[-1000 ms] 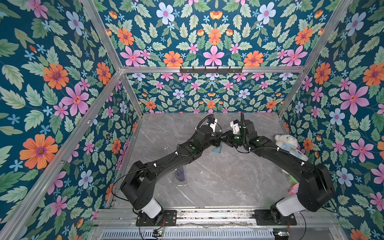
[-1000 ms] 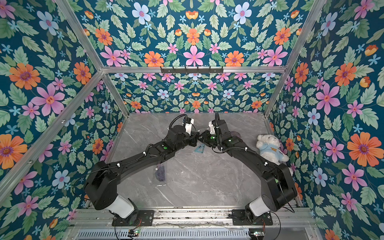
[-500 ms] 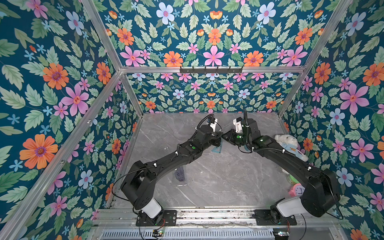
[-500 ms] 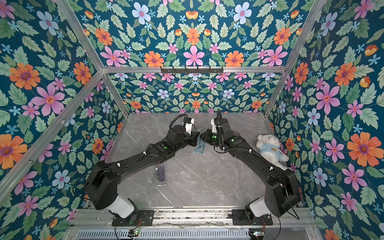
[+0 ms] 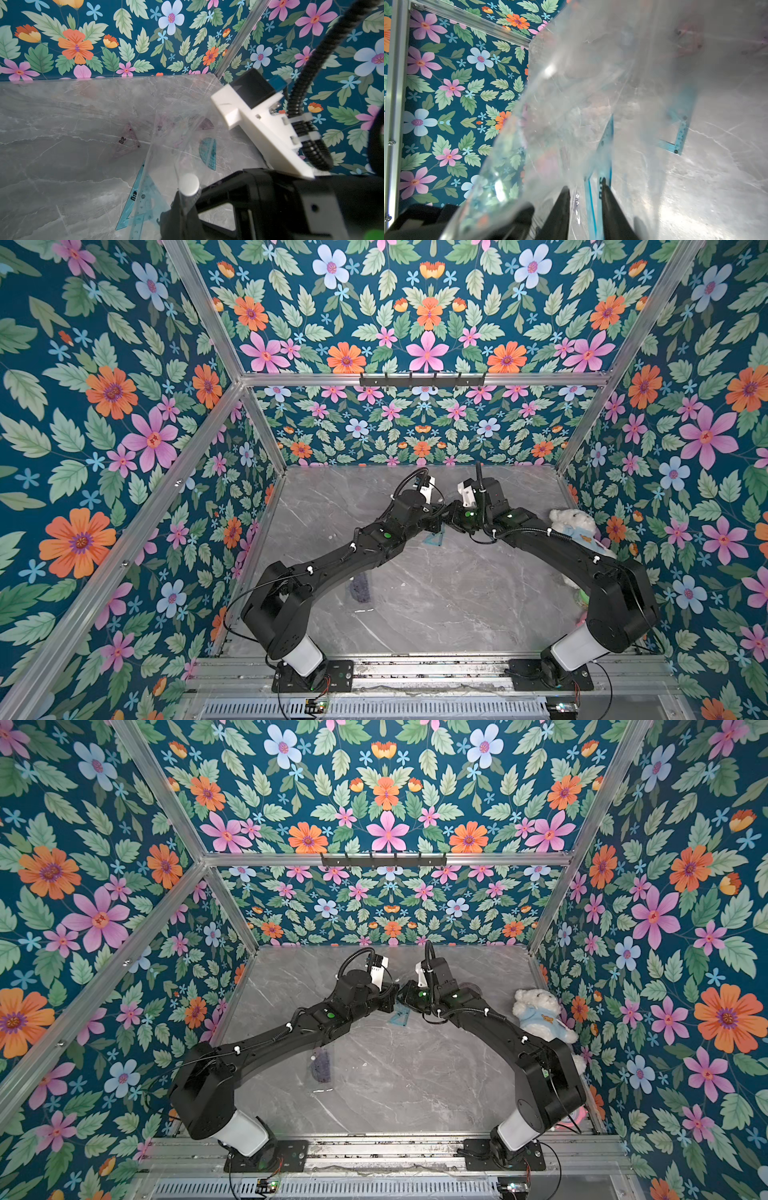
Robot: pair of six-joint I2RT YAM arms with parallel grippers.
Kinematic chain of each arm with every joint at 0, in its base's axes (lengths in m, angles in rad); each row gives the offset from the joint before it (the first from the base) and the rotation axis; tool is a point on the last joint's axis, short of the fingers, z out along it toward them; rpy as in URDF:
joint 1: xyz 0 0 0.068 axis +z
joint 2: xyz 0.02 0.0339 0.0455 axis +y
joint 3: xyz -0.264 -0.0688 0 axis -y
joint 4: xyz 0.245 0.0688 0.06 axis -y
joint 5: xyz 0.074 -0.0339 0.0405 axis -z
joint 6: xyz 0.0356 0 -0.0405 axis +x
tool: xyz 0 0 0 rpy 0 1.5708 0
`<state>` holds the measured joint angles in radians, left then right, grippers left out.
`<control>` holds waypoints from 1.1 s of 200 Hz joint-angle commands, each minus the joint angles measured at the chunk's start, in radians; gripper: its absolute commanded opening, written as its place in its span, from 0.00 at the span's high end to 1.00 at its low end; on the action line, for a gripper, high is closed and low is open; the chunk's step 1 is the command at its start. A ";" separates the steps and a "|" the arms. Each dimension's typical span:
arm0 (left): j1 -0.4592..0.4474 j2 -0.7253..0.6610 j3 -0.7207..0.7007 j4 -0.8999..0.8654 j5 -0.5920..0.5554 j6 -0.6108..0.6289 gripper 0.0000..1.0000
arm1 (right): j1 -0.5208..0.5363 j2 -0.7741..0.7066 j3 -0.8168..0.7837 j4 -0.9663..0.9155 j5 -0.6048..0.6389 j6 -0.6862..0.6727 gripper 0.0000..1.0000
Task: Open the ruler set and take out the ruler
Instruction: Take out the ruler from the ruler set bag.
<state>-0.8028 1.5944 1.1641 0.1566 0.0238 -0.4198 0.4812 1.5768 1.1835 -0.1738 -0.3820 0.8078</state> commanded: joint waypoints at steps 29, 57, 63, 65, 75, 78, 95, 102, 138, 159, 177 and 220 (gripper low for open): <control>-0.002 0.001 0.007 0.020 -0.001 0.001 1.00 | 0.002 -0.008 -0.005 -0.007 0.020 -0.026 0.67; -0.002 0.006 0.006 0.021 0.002 0.000 1.00 | 0.002 -0.018 -0.013 -0.010 0.031 -0.035 0.65; -0.001 0.006 0.006 0.021 0.002 0.000 1.00 | 0.002 -0.018 -0.014 -0.011 0.030 -0.036 0.65; -0.001 0.006 0.006 0.021 0.002 0.000 1.00 | 0.002 -0.018 -0.013 -0.012 0.031 -0.037 0.65; -0.002 0.007 0.007 0.022 0.001 0.000 1.00 | 0.002 -0.015 -0.013 -0.010 0.024 -0.034 0.65; -0.002 0.006 0.008 0.023 0.001 0.000 1.00 | 0.002 -0.014 -0.013 -0.010 0.020 -0.033 0.65; -0.001 0.007 0.009 0.023 0.001 0.000 1.00 | 0.002 -0.005 -0.019 0.012 -0.004 -0.014 0.65; -0.001 0.006 0.009 0.024 0.001 0.000 1.00 | 0.002 -0.001 -0.024 0.023 -0.018 -0.003 0.65; -0.001 0.007 0.006 0.027 0.001 -0.001 1.00 | 0.021 0.012 -0.024 0.049 -0.051 0.022 0.66; -0.002 0.009 0.005 0.031 0.004 -0.005 1.00 | 0.029 0.014 -0.025 0.071 -0.069 0.039 0.67; -0.004 0.009 0.002 0.033 0.005 -0.008 1.00 | 0.031 0.015 -0.032 0.099 -0.083 0.058 0.69; -0.006 -0.001 -0.009 0.036 -0.001 -0.008 1.00 | 0.030 0.017 -0.039 0.135 -0.103 0.087 0.79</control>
<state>-0.8051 1.6016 1.1595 0.1616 0.0231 -0.4206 0.5102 1.5925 1.1458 -0.0940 -0.4606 0.8619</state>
